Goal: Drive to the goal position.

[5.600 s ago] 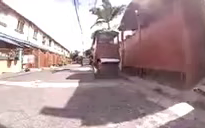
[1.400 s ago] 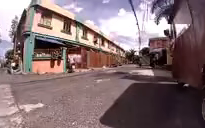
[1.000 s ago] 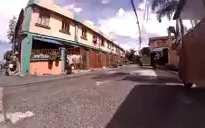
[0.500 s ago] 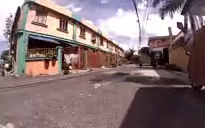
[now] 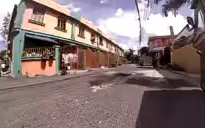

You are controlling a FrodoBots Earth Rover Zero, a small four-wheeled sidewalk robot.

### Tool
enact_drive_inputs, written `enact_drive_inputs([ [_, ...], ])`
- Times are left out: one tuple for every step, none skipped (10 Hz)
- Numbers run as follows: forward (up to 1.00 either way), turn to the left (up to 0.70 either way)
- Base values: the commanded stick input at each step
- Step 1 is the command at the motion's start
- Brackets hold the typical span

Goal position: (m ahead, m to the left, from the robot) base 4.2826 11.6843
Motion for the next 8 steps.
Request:
enact_drive_inputs([
  [0.70,-0.18],
  [0.70,-0.27],
  [0.70,-0.27],
  [0.70,0.01],
  [0.70,0.12],
  [0.70,0.22],
  [0.70,0.27],
  [0.70,0.27],
])
